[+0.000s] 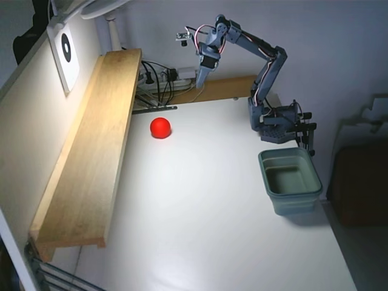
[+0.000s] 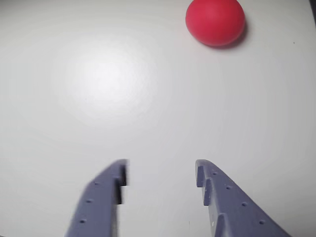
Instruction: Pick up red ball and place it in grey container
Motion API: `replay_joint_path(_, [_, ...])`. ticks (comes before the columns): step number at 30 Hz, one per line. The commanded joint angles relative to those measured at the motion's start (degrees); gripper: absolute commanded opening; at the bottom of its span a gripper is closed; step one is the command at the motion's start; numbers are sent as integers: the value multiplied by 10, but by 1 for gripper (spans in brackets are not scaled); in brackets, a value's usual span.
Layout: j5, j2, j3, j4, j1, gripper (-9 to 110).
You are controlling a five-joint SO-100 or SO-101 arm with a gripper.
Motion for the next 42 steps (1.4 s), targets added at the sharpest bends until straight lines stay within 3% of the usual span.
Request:
replay_joint_path(1, [2,16,-17,3,6,38])
replay_joint_path(11, [2,16,-17,3,11,38])
replay_joint_path(24, [2,16,-17,3,141,38])
replay_joint_path(42, [2,16,-17,3,143,38])
